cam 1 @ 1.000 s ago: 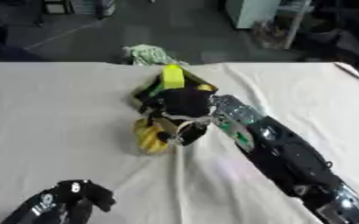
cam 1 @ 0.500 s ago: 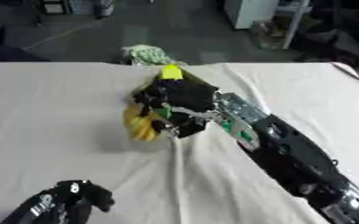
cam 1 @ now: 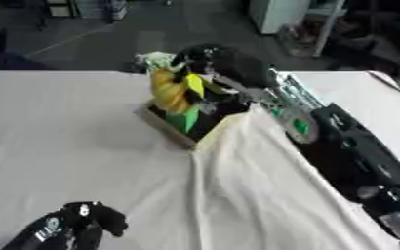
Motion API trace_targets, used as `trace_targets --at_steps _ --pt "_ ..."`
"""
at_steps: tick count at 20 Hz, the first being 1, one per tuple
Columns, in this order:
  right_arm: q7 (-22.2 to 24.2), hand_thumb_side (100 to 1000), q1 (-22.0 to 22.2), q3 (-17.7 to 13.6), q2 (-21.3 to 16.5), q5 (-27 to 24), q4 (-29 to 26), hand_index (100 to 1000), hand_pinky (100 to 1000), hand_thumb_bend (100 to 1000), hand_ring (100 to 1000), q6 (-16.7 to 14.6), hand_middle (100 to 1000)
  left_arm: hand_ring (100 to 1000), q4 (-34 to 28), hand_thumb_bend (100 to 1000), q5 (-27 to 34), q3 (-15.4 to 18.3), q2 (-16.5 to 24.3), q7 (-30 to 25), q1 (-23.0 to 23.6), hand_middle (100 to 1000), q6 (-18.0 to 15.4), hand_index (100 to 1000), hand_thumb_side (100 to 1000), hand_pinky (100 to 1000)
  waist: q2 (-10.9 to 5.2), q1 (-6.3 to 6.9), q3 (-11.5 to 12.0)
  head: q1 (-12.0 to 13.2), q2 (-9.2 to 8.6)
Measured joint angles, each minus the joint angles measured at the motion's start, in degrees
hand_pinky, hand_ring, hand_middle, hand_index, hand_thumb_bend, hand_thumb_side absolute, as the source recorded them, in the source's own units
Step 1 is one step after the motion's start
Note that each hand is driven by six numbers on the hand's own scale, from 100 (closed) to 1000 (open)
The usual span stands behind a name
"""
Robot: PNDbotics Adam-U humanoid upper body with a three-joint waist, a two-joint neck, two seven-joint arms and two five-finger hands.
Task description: Pick up objects on the table and place them in the box.
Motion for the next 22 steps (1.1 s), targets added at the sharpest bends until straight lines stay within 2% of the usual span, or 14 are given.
trace_targets --at_steps 5,10,17,22 --pt "1.5 100 -1.23 -4.15 -1.24 -3.65 6.19 356 789 100 808 4.31 770 698 0.0 100 0.0 0.0 0.0 0.01 0.01 541 0.0 731 710 720 0.0 0.0 0.06 0.0 0.0" --pt "1.42 100 -1.37 -6.45 -1.28 -4.2 13.53 358 783 100 804 7.43 765 698 0.0 100 0.0 0.0 0.0 0.02 0.01 541 0.02 731 712 720 0.01 -0.02 0.28 0.0 -0.01" --pt "0.24 100 -1.45 -7.51 -0.9 -2.65 22.73 372 785 100 806 8.19 769 698 0.0 100 0.02 0.0 0.0 0.02 0.01 540 0.02 731 705 719 0.02 0.13 0.43 0.0 -0.03" --pt "-0.43 106 -1.91 -7.53 0.43 -0.66 26.32 391 785 100 807 7.73 770 697 0.0 100 0.21 0.0 -0.01 0.02 -0.04 540 0.02 731 702 719 0.05 0.29 0.64 -0.03 -0.04"
